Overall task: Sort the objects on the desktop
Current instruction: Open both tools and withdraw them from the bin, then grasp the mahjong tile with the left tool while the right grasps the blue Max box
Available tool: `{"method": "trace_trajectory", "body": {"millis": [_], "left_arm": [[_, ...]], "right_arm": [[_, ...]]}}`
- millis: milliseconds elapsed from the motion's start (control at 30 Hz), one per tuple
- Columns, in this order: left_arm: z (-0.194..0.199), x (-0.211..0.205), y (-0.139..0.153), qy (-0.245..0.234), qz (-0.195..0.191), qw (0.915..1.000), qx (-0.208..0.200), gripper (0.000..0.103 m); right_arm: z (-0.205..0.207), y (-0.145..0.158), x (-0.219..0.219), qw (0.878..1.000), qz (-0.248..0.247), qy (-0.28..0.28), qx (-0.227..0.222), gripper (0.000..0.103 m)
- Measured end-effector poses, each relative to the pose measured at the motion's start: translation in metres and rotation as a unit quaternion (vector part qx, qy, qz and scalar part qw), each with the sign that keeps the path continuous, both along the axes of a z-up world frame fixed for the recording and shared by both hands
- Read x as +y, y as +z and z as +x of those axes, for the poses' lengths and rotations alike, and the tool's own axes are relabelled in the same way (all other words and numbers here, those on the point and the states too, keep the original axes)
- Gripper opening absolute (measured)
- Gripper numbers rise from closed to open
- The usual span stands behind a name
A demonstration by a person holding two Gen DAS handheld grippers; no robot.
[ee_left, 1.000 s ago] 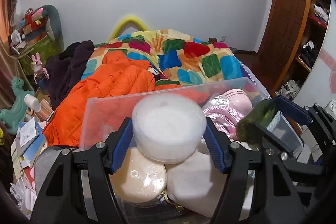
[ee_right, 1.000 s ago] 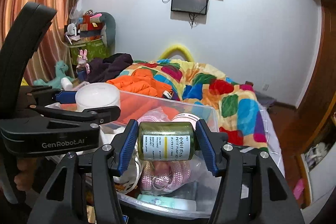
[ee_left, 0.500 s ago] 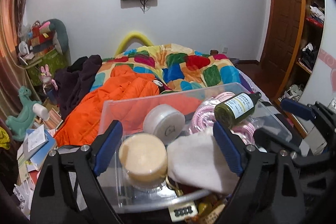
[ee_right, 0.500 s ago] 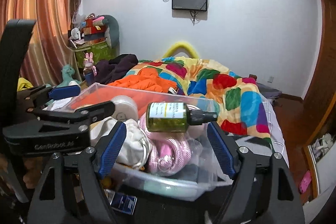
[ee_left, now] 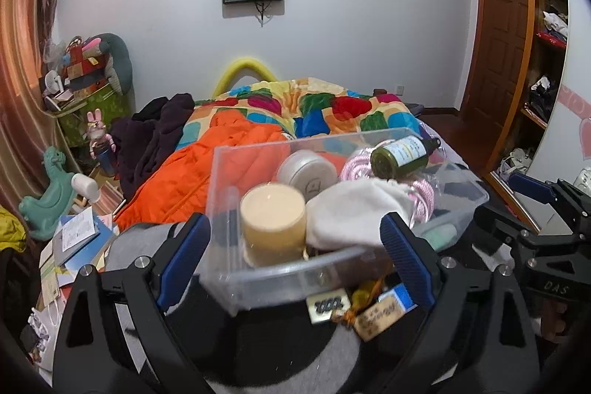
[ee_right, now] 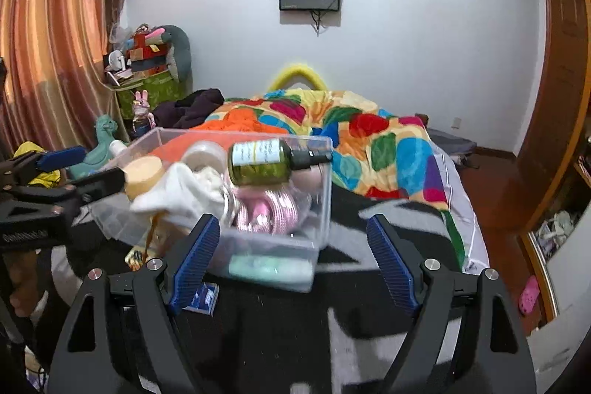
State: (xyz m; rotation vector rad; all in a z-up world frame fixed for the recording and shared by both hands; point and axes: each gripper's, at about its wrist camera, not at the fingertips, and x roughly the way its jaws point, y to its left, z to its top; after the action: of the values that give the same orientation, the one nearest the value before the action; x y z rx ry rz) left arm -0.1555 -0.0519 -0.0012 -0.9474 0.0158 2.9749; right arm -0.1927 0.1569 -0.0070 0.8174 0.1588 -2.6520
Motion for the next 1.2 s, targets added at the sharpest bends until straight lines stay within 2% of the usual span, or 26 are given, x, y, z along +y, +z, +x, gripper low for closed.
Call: {"method": "trace_trajectory", "body": {"millis": [167, 333, 400, 500, 700, 900, 1200], "left_arm": [[0.014, -0.004, -0.011, 0.007, 0.002, 0.9999, -0.012, 0.095], [0.022, -0.003, -0.031, 0.028, -0.016, 0.9994, -0.014, 0.099], [0.022, -0.005, -0.041, 0.031, -0.012, 0.9992, -0.02, 0.099], [0.018, -0.007, -0.05, 0.025, 0.0, 0.999, -0.037, 0.099], [0.002, -0.012, -0.073, 0.018, 0.007, 0.9939, -0.109, 0.099], [-0.003, -0.017, -0.085, 0.007, 0.033, 0.9899, -0.138, 0.099], [-0.007, -0.006, -0.086, -0.003, 0.032, 0.9884, -0.149, 0.102]], "right_arm": [[0.007, -0.012, -0.001, 1.0, -0.006, 0.0, -0.026, 0.08], [0.022, -0.027, -0.003, 0.999, -0.015, -0.007, -0.028, 0.08], [0.026, -0.035, -0.002, 0.999, -0.02, -0.005, -0.037, 0.08], [0.028, -0.046, -0.006, 0.999, -0.003, -0.003, -0.046, 0.08], [0.023, -0.057, -0.013, 0.997, 0.012, 0.021, -0.071, 0.08], [0.017, -0.065, -0.015, 0.993, 0.013, 0.044, -0.108, 0.08], [0.034, -0.069, -0.039, 0.991, 0.083, 0.073, -0.077, 0.08]]}}
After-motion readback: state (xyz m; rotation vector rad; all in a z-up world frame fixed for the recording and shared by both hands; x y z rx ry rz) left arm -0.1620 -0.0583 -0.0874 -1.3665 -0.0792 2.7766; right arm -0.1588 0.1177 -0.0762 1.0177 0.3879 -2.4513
